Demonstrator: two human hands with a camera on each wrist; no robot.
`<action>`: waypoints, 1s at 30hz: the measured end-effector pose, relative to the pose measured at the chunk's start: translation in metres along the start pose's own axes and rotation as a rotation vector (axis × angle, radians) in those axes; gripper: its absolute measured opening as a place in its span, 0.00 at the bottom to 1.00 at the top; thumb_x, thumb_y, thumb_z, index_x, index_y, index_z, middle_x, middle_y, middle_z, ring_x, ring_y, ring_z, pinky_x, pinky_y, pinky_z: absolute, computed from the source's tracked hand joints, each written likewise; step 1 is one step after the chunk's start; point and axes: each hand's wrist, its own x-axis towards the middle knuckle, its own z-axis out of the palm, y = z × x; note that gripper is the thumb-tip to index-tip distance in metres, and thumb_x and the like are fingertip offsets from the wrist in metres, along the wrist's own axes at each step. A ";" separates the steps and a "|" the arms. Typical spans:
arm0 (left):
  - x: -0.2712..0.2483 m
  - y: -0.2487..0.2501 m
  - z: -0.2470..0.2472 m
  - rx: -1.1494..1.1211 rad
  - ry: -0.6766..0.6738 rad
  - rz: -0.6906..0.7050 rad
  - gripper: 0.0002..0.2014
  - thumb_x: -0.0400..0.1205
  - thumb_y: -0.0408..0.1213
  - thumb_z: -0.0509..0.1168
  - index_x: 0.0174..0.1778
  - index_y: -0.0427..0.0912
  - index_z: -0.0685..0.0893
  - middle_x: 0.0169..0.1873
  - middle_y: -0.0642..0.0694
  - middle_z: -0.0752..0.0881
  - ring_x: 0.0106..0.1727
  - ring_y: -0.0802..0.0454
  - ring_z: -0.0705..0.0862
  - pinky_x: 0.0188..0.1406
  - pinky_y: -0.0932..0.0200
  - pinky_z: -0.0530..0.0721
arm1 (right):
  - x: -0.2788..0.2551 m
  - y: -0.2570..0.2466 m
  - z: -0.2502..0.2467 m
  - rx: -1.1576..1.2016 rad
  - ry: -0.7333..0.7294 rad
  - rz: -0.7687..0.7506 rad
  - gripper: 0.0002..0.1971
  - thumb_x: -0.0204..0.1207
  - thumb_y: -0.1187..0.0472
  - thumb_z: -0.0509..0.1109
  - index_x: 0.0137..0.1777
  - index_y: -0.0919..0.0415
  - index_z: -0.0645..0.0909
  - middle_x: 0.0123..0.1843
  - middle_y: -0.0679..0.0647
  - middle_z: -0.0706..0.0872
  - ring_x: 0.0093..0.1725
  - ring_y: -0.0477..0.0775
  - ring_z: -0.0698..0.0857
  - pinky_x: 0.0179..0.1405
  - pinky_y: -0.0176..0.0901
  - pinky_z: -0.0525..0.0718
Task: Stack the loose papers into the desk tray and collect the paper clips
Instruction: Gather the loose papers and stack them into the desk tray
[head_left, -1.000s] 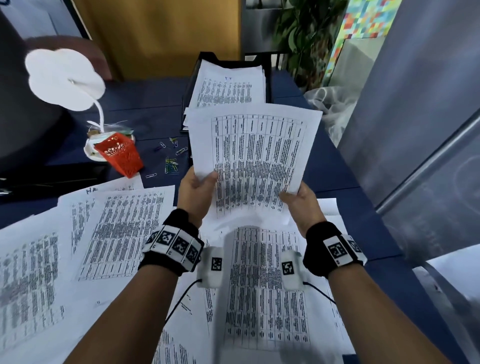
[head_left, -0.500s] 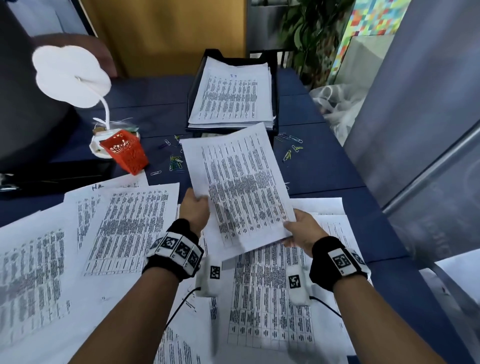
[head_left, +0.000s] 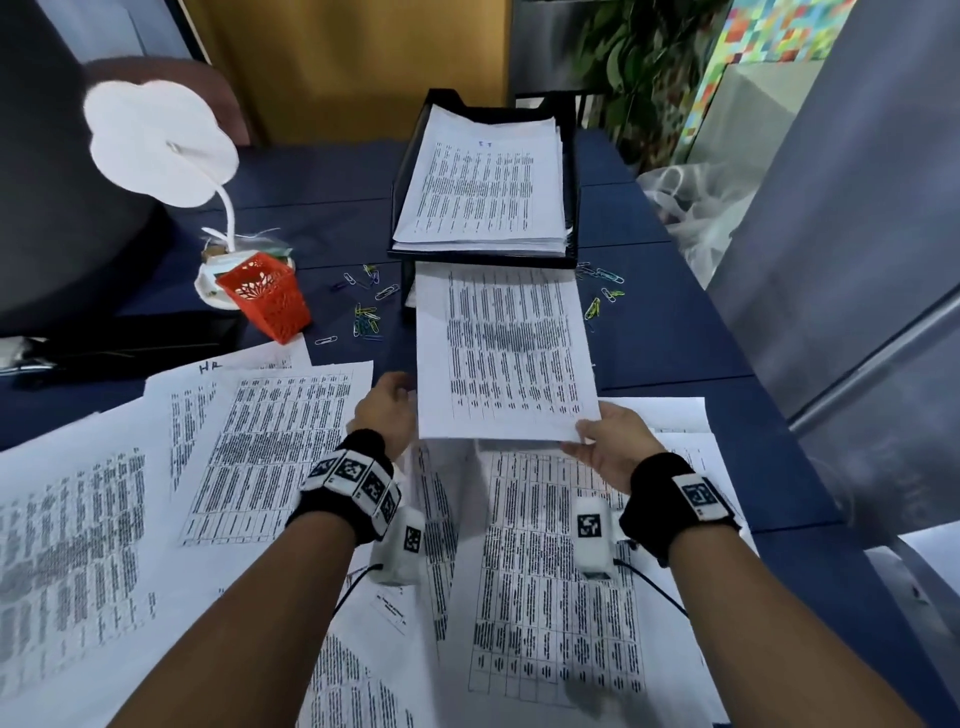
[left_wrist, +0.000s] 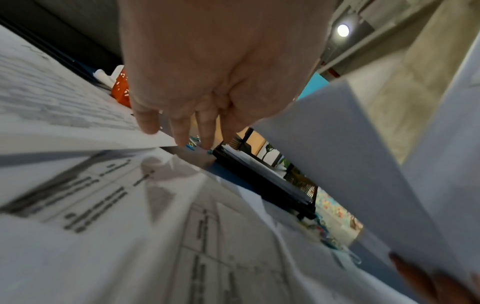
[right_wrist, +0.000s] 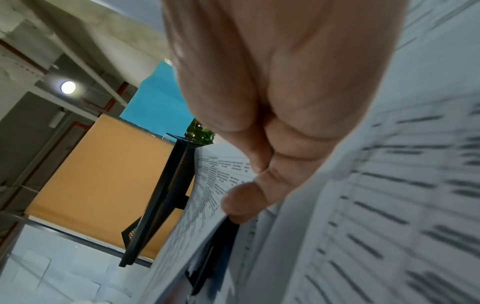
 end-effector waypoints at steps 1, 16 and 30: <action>0.003 -0.003 -0.001 0.104 -0.019 0.012 0.18 0.83 0.40 0.55 0.70 0.47 0.75 0.66 0.43 0.82 0.65 0.39 0.80 0.67 0.46 0.76 | 0.004 -0.003 0.004 0.004 -0.001 -0.009 0.14 0.80 0.79 0.57 0.63 0.74 0.73 0.66 0.64 0.78 0.48 0.59 0.84 0.29 0.40 0.89; 0.029 -0.014 0.002 0.715 -0.332 -0.105 0.59 0.60 0.69 0.72 0.82 0.46 0.52 0.79 0.37 0.55 0.80 0.29 0.49 0.74 0.28 0.63 | 0.076 -0.056 0.066 0.061 0.115 -0.063 0.30 0.81 0.80 0.50 0.81 0.58 0.54 0.43 0.63 0.77 0.36 0.58 0.85 0.20 0.38 0.82; 0.037 -0.006 0.007 0.738 -0.342 -0.142 0.55 0.59 0.65 0.77 0.75 0.42 0.60 0.72 0.36 0.62 0.75 0.31 0.60 0.65 0.31 0.75 | 0.125 -0.087 0.099 0.387 0.217 -0.136 0.20 0.85 0.72 0.43 0.76 0.68 0.63 0.73 0.68 0.72 0.53 0.62 0.82 0.45 0.42 0.88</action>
